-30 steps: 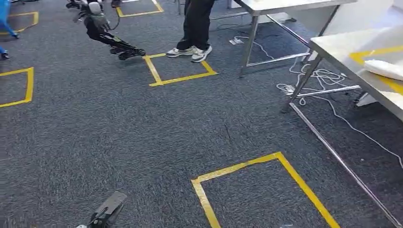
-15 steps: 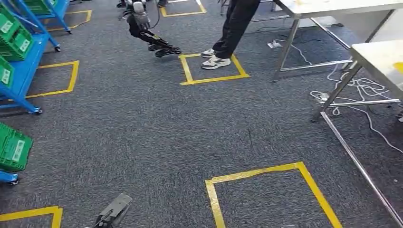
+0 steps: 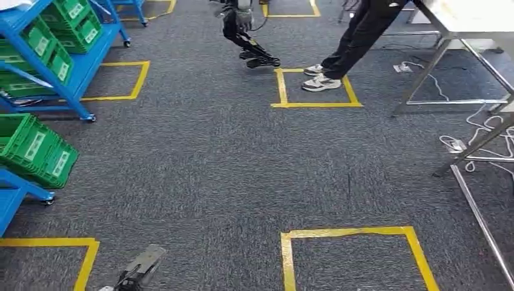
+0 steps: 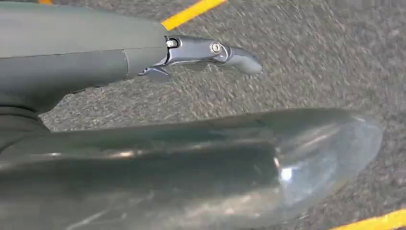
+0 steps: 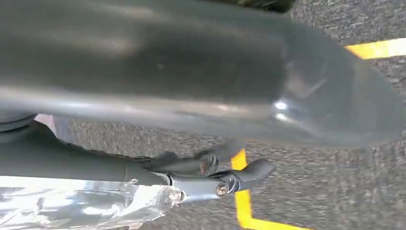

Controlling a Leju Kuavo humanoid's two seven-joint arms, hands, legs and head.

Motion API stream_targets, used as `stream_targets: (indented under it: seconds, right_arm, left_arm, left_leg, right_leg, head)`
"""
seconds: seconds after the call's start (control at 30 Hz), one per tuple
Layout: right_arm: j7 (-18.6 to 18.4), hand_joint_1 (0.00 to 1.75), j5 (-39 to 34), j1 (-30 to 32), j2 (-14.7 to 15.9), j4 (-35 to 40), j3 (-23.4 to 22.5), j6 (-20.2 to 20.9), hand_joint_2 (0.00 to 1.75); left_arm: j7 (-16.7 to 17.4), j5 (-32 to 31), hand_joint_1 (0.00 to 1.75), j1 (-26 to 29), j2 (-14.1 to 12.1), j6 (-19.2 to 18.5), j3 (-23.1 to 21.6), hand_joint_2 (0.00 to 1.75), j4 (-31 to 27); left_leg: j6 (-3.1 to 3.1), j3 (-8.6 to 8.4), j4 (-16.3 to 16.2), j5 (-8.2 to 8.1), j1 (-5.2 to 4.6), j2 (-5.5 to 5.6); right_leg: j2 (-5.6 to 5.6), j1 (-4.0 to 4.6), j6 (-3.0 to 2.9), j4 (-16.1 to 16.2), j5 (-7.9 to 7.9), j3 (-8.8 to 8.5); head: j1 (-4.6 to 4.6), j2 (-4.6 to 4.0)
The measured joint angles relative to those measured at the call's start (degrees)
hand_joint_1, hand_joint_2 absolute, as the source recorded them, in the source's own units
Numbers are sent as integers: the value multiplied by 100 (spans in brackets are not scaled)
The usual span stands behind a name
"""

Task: Take the parts from the cabinet and place them on the table.

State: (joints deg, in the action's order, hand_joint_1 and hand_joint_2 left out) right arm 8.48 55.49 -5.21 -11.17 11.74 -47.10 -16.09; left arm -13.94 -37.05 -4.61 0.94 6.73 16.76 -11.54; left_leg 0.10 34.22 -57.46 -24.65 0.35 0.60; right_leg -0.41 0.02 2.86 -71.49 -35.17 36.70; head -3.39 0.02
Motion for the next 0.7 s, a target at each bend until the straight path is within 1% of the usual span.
stream_targets:
  seconds: [0.03,0.07,0.1,0.13,0.17,0.2,0.23,0.27,0.3,0.33,0.37,0.4,0.43,0.47,0.5,0.53,0.57,0.6,0.63,0.67,0.7]
  right_arm:
    - [-7,0,0,17,0,0,0,0,0]
    - [-11,0,0,28,0,0,0,0,0]
    - [-15,0,0,32,0,0,0,0,0]
    - [-15,0,0,28,0,0,0,0,0]
    - [-15,0,2,21,0,0,0,0,0]
    - [-15,0,2,21,0,0,2,-2,0]
    - [-15,0,2,24,0,-2,0,0,0]
    - [-17,0,2,22,0,-2,2,0,0]
    - [-20,0,2,24,0,-2,2,-2,0]
    - [-24,0,0,24,0,-2,0,-2,0]
    - [-22,0,2,23,0,-2,0,-4,0]
    - [-15,0,2,18,0,0,-2,-9,0]
    - [0,0,2,24,0,0,-2,-11,0]
    - [7,0,2,36,0,-2,-2,-13,0]
    - [7,0,2,53,0,-2,-2,-13,0]
    - [7,0,2,69,0,-2,-2,-15,0]
    - [7,0,2,74,0,-2,-2,-17,0]
    - [9,0,2,73,0,-2,-2,-17,0]
    - [13,0,4,71,0,-2,-2,-20,0]
    - [17,0,7,69,0,-2,-2,-20,0]
    - [20,0,7,68,0,-2,-2,-22,0]
  left_arm:
    - [2,0,0,-1,2,-2,0,0,0]
    - [2,0,0,7,2,-2,0,0,0]
    - [2,0,0,21,2,-2,0,0,0]
    - [2,0,0,30,4,-2,0,0,0]
    - [2,0,0,29,4,-2,0,0,0]
    - [2,0,0,24,4,-2,0,0,0]
    - [2,0,0,12,0,-2,0,0,0]
    - [2,0,0,2,0,-2,0,0,0]
    - [2,0,0,14,0,-2,0,0,0]
    - [7,0,0,44,-2,-2,0,0,0]
    - [13,0,0,78,-11,-2,0,0,2]
    - [15,0,0,105,-17,-2,2,0,2]
    - [13,0,0,105,2,-2,0,0,2]
    - [13,0,0,85,13,-2,0,0,2]
    - [11,0,0,68,13,0,0,0,2]
    - [11,2,0,71,13,0,0,0,2]
    - [11,2,0,88,13,0,2,0,2]
    - [7,2,0,113,9,0,0,0,2]
    - [-4,7,0,128,9,0,2,0,2]
    - [-9,7,0,131,7,0,2,0,2]
    - [-11,7,0,129,2,0,2,0,2]
  left_leg:
    - [4,-2,0,-3,-1,72]
    - [3,-4,0,-2,-1,143]
    - [2,-10,-1,-2,2,215]
    - [-5,-19,-3,1,10,297]
    - [-22,-33,-5,-1,23,383]
    - [-54,-39,-8,-8,34,448]
    - [-102,-18,-31,-14,6,510]
    - [-135,17,-55,-2,10,587]
    - [-176,39,-25,31,28,622]
    - [-214,49,5,55,46,673]
    - [-253,52,26,70,57,725]
    - [-267,66,-14,19,49,551]
    - [-286,148,-184,-122,13,231]
    - [-298,321,-532,-333,15,109]
    - [-306,537,-976,-548,18,57]
    - [-312,758,-1438,-727,18,32]
    - [-318,876,-1679,-772,17,32]
    - [-318,856,-1648,-673,17,31]
    - [-311,718,-1389,-473,17,22]
    - [-299,494,-977,-239,16,-15]
    - [-280,207,-476,-19,9,-160]
  right_leg:
    - [13,0,2,-404,-140,215]
    - [17,0,0,-599,-145,342]
    - [17,-4,-5,-512,-2,340]
    - [25,-14,-8,-176,254,211]
    - [88,-31,-9,373,570,-35]
    - [282,-68,7,861,801,-259]
    - [564,-108,8,1116,773,-367]
    - [537,-122,-21,1173,758,-412]
    - [486,-102,-46,1169,769,-396]
    - [452,-75,-84,1160,775,-389]
    - [395,-76,-129,1177,795,-391]
    - [312,-100,-181,1221,827,-413]
    - [264,-89,-224,1245,831,-427]
    - [184,-71,-247,1248,831,-427]
    - [97,-57,-261,1248,822,-425]
    - [-1,-48,-273,1248,813,-425]
    - [-71,-44,-282,1248,807,-425]
    - [-137,-43,-282,1247,802,-431]
    - [-204,-44,-274,1247,792,-441]
    - [-265,-45,-261,1247,780,-461]
    - [-327,-45,-243,1248,760,-491]
  head:
    - [0,0]
    - [-2,0]
    - [2,0]
    - [2,0]
    - [2,0]
    - [9,0]
    - [26,0]
    - [16,0]
    - [18,0]
    - [17,0]
    - [17,0]
    - [13,0]
    - [-41,0]
    - [-59,0]
    - [-61,0]
    - [-59,0]
    - [-59,0]
    - [-63,0]
    - [-63,0]
    - [-61,0]
    - [-63,0]
